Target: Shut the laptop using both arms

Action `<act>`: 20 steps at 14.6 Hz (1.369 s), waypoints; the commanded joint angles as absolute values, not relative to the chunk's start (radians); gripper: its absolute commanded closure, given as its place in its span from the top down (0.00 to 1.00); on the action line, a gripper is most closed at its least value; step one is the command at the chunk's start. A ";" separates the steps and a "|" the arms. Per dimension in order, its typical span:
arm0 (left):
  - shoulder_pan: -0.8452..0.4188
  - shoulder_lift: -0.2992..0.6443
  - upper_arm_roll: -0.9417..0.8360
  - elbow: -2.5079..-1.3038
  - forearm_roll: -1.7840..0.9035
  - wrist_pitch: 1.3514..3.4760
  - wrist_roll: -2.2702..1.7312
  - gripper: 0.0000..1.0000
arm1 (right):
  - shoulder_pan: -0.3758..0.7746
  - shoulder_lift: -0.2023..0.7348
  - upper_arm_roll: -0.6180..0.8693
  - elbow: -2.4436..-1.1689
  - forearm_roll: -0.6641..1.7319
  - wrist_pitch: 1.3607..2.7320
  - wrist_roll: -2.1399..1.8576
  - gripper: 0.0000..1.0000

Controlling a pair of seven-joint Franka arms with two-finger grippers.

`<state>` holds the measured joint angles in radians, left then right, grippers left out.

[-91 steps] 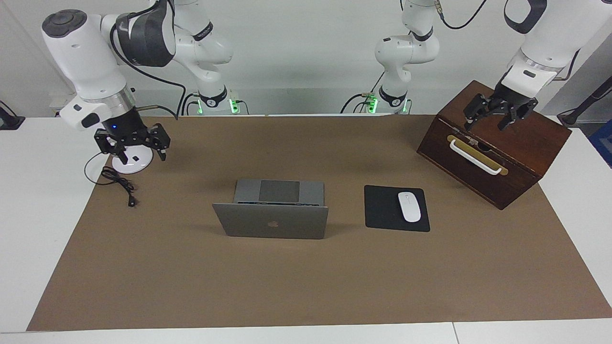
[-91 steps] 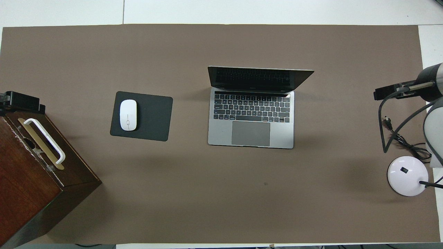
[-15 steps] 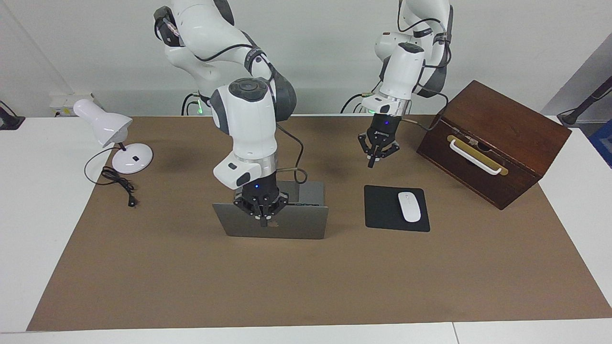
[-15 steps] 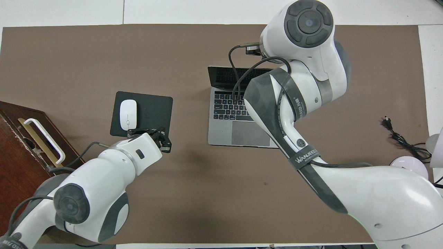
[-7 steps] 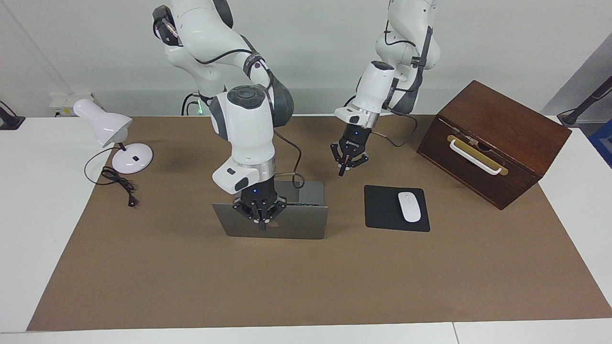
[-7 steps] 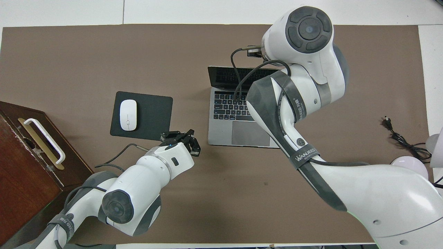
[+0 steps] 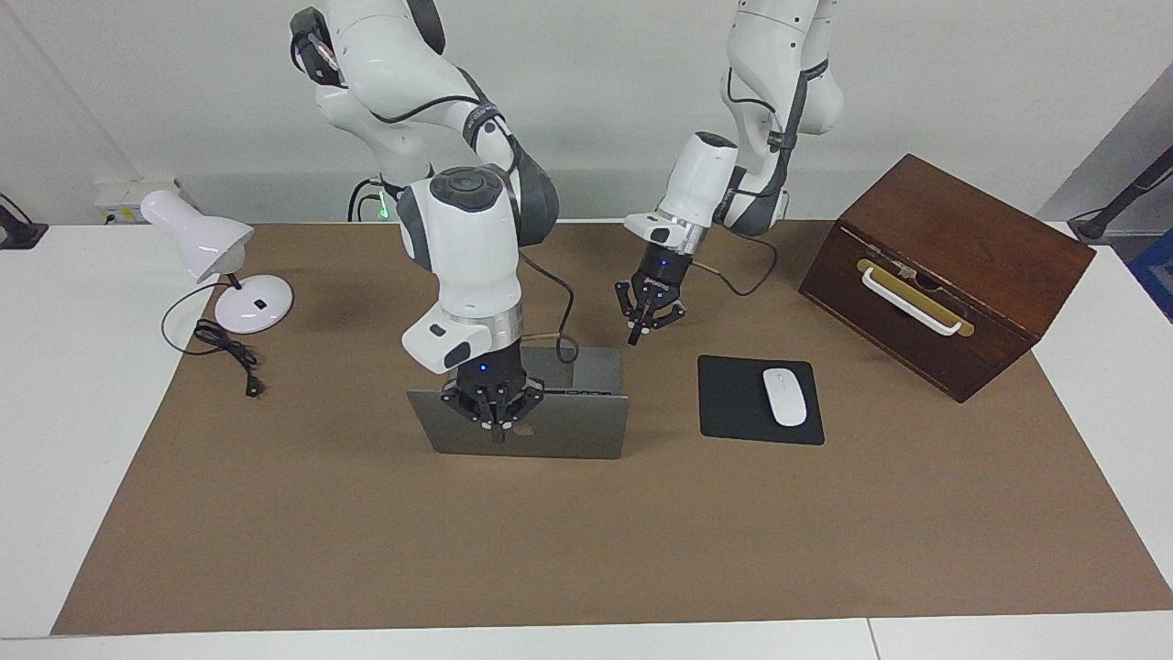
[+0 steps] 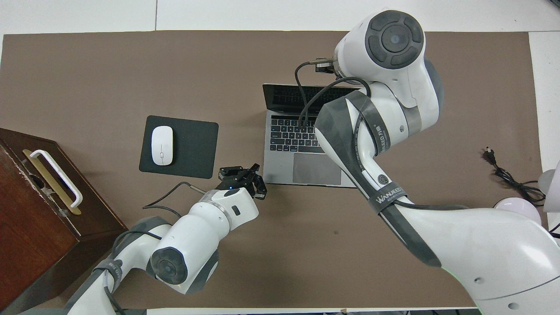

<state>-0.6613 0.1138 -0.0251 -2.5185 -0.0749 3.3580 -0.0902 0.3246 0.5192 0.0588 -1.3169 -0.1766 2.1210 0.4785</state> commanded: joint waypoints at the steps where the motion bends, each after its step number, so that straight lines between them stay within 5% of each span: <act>1: -0.689 0.222 -0.009 -2.500 -0.080 3.493 -0.089 0.00 | 0.310 0.483 0.071 -1.371 -0.184 2.148 0.476 0.00; 6: -0.713 0.290 -0.011 -2.439 -0.081 3.502 -0.095 0.00 | 0.310 0.482 0.071 -1.373 -0.181 2.149 0.476 0.00; 20: -0.735 0.291 -0.009 -2.485 -0.084 3.501 -0.100 0.00 | 0.301 0.480 0.071 -1.384 -0.127 2.151 0.474 0.00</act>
